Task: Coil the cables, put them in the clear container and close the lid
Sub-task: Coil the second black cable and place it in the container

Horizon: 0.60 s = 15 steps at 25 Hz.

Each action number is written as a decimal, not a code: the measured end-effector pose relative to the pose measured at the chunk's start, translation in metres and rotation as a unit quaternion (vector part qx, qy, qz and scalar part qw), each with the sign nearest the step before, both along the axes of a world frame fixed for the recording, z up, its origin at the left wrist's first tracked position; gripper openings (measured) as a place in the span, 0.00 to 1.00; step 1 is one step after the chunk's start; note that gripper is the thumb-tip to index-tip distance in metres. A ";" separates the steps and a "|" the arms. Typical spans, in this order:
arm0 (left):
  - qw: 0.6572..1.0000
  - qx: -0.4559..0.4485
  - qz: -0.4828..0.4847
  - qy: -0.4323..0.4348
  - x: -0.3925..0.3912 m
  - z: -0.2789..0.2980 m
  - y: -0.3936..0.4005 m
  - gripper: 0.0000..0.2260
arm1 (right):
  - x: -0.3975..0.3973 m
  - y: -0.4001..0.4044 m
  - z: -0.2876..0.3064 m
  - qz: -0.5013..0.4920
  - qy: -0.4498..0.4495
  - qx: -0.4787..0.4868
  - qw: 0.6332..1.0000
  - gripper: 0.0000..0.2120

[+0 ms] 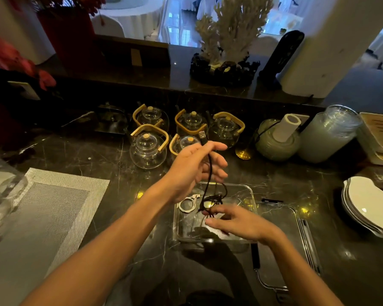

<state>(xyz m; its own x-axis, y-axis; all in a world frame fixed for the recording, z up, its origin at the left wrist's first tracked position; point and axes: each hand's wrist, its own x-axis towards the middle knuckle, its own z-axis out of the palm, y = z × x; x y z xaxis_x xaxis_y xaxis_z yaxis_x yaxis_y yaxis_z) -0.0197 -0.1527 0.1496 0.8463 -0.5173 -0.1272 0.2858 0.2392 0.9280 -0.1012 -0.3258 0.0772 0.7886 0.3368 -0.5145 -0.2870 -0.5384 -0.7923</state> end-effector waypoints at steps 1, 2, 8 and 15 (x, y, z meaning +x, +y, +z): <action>1.000 -0.017 -0.014 0.012 -0.003 0.000 -0.001 0.14 | 0.001 -0.003 0.004 0.017 -0.024 -0.040 0.999 0.17; 0.999 -0.036 -0.025 0.026 -0.005 -0.001 -0.001 0.15 | 0.003 -0.005 0.007 0.014 -0.066 -0.081 0.994 0.20; 0.988 -0.116 -0.037 0.091 -0.010 -0.007 -0.002 0.16 | 0.009 0.019 0.012 -0.104 -0.148 0.122 0.976 0.11; 0.982 -0.137 0.009 0.128 0.000 -0.016 0.008 0.20 | 0.002 0.044 0.007 -0.100 -0.081 0.290 0.948 0.11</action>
